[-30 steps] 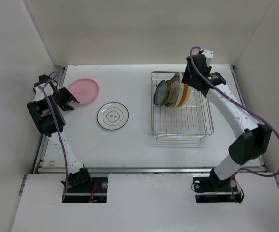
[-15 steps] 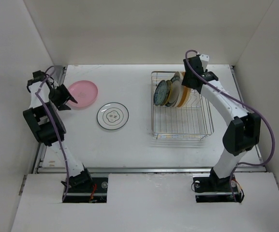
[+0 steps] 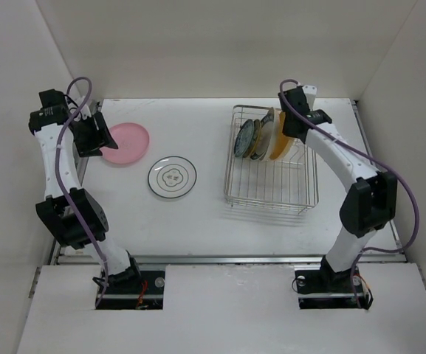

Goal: Unload the plates from the dish rack

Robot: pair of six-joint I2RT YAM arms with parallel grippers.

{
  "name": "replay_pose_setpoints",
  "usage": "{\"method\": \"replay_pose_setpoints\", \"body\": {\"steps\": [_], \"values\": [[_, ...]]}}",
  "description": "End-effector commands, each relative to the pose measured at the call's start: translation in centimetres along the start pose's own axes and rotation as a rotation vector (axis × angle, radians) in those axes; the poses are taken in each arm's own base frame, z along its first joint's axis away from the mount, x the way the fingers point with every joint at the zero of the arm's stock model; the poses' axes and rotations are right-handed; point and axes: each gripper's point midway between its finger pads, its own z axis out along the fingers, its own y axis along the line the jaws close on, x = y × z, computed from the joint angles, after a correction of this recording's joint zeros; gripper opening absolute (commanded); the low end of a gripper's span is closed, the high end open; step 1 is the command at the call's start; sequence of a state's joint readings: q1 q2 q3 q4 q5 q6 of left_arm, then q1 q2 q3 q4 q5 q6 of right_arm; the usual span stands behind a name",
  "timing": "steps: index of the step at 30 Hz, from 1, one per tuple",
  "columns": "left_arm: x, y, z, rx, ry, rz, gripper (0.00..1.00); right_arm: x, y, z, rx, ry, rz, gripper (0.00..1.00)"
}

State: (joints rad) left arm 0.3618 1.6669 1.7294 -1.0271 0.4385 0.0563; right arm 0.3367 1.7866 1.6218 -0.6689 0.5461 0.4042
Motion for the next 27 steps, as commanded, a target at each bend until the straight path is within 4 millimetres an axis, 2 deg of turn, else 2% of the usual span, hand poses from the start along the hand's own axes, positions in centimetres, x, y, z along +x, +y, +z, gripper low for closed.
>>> {"method": "replay_pose_setpoints", "body": {"steps": [1, 2, 4, 6, 8, 10, 11, 12, 14, 15, 16, 17, 18, 19, 20, 21, 22, 23, 24, 25, 27], "values": [[0.4, -1.9, -3.3, 0.057, -0.018, 0.074, 0.55, -8.7, -4.0, -7.3, 0.028, -0.251, 0.204, 0.00], [0.5, -2.6, -4.3, 0.072, -0.027, 0.078, 0.57, -9.9, -5.2, -9.1, 0.040, -0.292, 0.215, 0.00], [0.5, -4.2, -5.2, 0.133, -0.044, 0.122, 0.59, -11.3, -7.2, -11.4, 0.101, -0.347, 0.204, 0.00], [1.1, -5.9, -6.3, 0.175, -0.061, 0.169, 0.64, -13.2, -9.0, -14.6, 0.119, -0.417, 0.227, 0.00], [1.7, -7.7, -7.4, 0.233, -0.086, 0.236, 0.69, -13.7, -8.8, -16.9, 0.109, -0.459, 0.234, 0.00], [3.0, -9.5, -7.4, 0.289, -0.070, 0.294, 0.72, -14.6, -8.5, -19.4, 0.044, -0.508, 0.271, 0.00], [3.3, -10.5, -7.8, 0.331, -0.078, 0.336, 0.76, -14.3, -6.5, -20.0, -0.046, -0.503, 0.254, 0.00], [4.4, -12.1, -8.2, 0.401, -0.068, 0.372, 0.77, -14.3, -5.3, -20.6, -0.119, -0.520, 0.264, 0.00], [5.2, -13.6, -8.4, 0.461, -0.057, 0.403, 0.81, -13.5, -1.9, -21.1, -0.271, -0.515, 0.226, 0.00], [5.8, -14.2, -8.6, 0.487, -0.049, 0.413, 0.84, -12.3, 1.9, -21.7, -0.449, -0.482, 0.162, 0.00], [6.5, -15.1, -8.4, 0.515, -0.029, 0.429, 0.86, -10.5, 3.9, -21.1, -0.538, -0.444, 0.123, 0.00], [6.8, -15.6, -8.5, 0.535, -0.021, 0.440, 0.86, -10.4, 6.2, -22.2, -0.665, -0.458, 0.112, 0.00], [6.8, -16.1, -8.5, 0.553, -0.026, 0.453, 0.87, -8.5, 9.5, -23.1, -0.849, -0.400, 0.044, 0.00], [7.3, -16.5, -8.3, 0.564, -0.009, 0.462, 0.87, -6.6, 11.4, -23.3, -0.934, -0.353, 0.013, 0.00], [7.1, -16.6, -8.3, 0.564, -0.013, 0.455, 0.88, -5.9, 13.5, -23.5, -1.010, -0.334, -0.003, 0.00], [7.3, -16.9, -8.3, 0.569, -0.004, 0.448, 0.88, -4.7, 14.9, -23.8, -1.069, -0.304, -0.032, 0.00], [7.3, -16.7, -7.7, 0.569, 0.006, 0.442, 0.88, -3.0, 16.8, -25.5, -1.178, -0.262, -0.080, 0.00], [7.4, -16.8, -7.7, 0.565, 0.010, 0.449, 0.90, -1.5, 18.4, -25.1, -1.216, -0.222, -0.108, 0.00], [7.6, -16.7, -7.4, 0.564, 0.019, 0.444, 0.90, -1.4, 19.4, -26.1, -1.271, -0.230, -0.121, 0.00], [7.7, -16.7, -7.0, 0.559, 0.034, 0.444, 0.90, -0.1, 20.6, -27.5, -1.349, -0.201, -0.146, 0.00], [8.6, -16.3, -5.7, 0.532, 0.082, 0.444, 0.90, 0.6, 22.3, -28.6, -1.429, -0.191, -0.149, 0.00]]}}
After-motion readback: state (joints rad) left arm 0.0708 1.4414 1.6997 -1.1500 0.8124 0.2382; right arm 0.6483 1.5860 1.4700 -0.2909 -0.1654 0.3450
